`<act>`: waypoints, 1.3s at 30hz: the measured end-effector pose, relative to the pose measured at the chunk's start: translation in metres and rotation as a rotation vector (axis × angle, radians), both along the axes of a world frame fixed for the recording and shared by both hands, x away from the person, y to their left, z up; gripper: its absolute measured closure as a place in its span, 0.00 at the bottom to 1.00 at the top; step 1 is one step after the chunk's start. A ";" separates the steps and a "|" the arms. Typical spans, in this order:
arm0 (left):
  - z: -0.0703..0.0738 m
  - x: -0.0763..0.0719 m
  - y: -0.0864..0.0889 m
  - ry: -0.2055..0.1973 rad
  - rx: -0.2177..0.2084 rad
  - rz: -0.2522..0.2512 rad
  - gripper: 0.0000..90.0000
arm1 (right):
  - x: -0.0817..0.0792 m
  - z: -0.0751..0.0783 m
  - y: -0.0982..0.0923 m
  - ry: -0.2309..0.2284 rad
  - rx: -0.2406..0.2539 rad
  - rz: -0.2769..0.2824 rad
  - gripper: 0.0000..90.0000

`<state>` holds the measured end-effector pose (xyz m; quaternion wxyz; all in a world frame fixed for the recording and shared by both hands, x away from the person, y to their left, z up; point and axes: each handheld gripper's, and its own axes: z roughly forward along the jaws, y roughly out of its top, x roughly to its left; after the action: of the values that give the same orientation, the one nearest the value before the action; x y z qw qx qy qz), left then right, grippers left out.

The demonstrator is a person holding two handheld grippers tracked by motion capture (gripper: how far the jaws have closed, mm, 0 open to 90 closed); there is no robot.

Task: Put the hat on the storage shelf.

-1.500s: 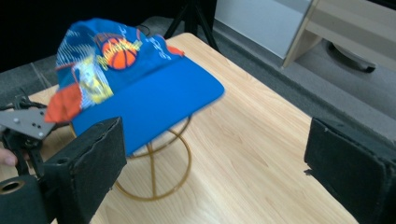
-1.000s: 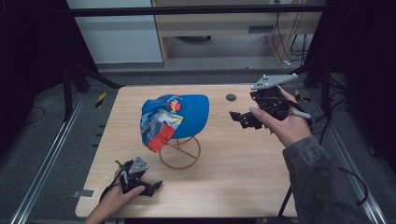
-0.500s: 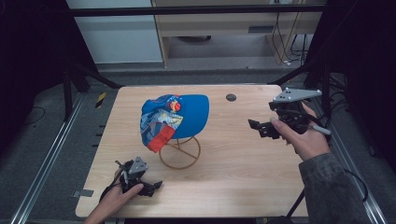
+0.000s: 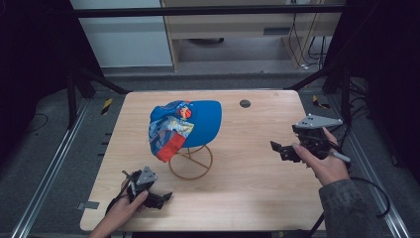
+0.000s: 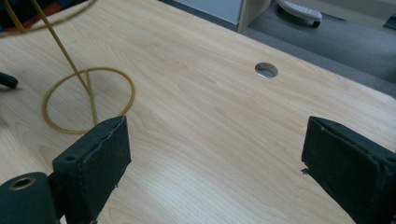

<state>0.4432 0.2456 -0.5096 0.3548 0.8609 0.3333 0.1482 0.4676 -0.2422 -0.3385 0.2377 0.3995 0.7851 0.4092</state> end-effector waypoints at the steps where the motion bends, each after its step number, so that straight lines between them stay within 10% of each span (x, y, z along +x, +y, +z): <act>1: 0.000 0.000 0.000 0.000 0.000 0.000 0.00 | 0.000 -0.004 0.001 0.001 -0.001 -0.002 0.09; 39: 0.000 0.000 0.000 -0.001 0.001 0.000 0.00 | 0.029 -0.120 0.053 0.124 -0.068 0.045 0.19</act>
<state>0.4432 0.2456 -0.5096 0.3546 0.8609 0.3333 0.1486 0.4969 -0.1887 -0.4582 0.1929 0.3980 0.8206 0.3619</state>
